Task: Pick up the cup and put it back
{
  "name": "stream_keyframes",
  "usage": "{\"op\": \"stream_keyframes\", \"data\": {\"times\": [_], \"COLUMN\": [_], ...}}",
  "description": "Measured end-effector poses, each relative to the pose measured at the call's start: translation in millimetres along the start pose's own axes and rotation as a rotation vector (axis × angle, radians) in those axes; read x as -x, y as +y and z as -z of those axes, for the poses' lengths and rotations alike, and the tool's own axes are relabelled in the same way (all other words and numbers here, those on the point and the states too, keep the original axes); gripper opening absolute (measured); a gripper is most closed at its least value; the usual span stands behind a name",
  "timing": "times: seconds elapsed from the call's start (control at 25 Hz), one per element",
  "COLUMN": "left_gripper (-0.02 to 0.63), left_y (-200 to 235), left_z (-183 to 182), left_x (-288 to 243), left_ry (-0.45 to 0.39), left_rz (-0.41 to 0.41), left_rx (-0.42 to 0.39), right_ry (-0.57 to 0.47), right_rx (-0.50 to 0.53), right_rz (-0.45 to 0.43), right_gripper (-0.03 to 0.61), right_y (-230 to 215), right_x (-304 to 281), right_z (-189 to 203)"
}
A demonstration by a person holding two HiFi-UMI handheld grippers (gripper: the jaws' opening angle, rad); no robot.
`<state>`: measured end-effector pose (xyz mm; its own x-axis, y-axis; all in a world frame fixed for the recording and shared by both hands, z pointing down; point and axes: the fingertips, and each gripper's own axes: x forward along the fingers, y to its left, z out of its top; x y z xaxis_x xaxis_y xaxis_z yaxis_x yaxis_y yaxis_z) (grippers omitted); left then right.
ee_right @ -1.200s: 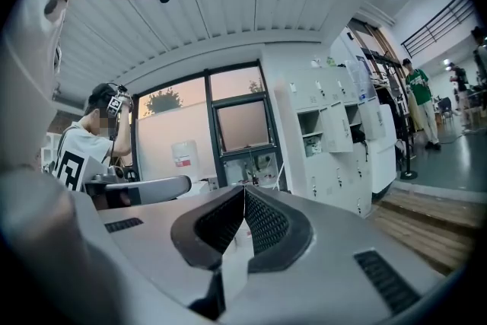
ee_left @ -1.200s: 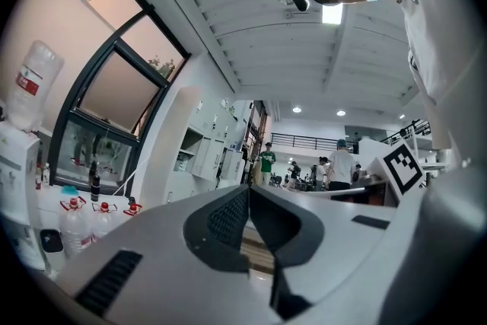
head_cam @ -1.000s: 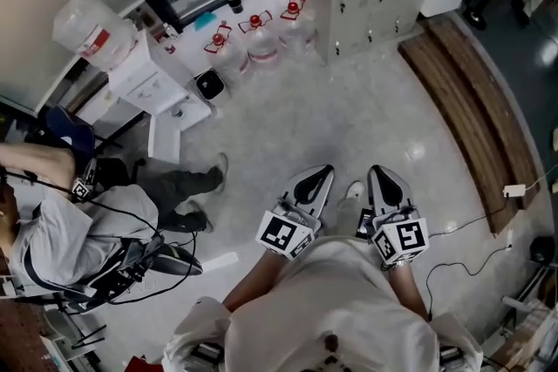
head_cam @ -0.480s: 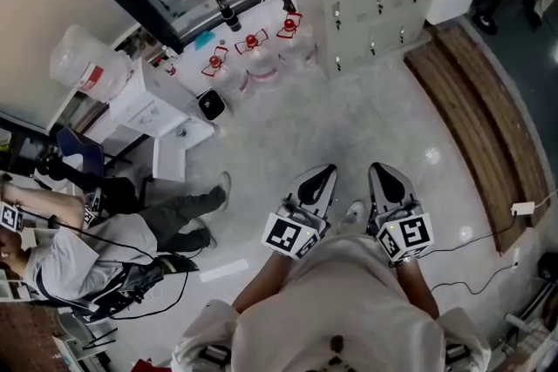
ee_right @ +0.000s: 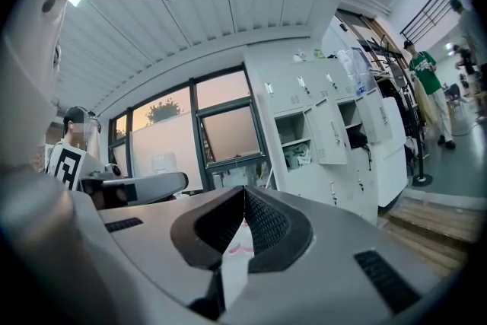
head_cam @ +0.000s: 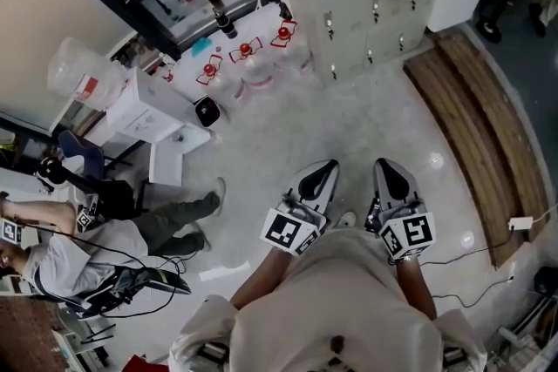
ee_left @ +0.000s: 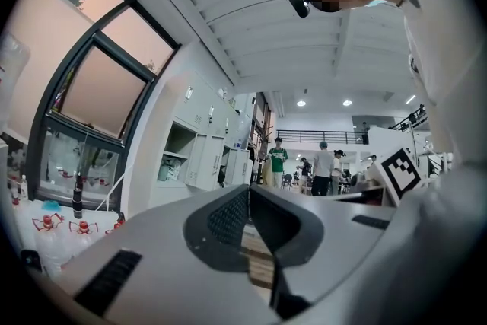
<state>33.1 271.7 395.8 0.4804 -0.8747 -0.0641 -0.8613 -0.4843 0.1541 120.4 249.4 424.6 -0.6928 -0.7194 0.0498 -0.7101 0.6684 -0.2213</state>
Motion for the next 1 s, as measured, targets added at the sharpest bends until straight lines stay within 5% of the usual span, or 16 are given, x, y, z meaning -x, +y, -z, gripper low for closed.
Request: {"op": "stream_keyframes", "data": {"times": [0.44, 1.0], "left_gripper": [0.009, 0.009], "left_y": [31.5, 139.3], "left_z": [7.0, -4.2], "left_x": [-73.6, -221.2], "left_ry": [0.015, 0.018], "left_rz": [0.048, 0.149], "left_rx": [0.003, 0.027], "right_ry": [-0.002, 0.016], "right_rx": [-0.008, 0.010], "right_rz": [0.091, 0.149], "right_gripper": [0.025, 0.025], "right_y": [-64.5, -149.3], "right_x": [-34.8, -179.6], "right_z": [-6.3, -38.4]}}
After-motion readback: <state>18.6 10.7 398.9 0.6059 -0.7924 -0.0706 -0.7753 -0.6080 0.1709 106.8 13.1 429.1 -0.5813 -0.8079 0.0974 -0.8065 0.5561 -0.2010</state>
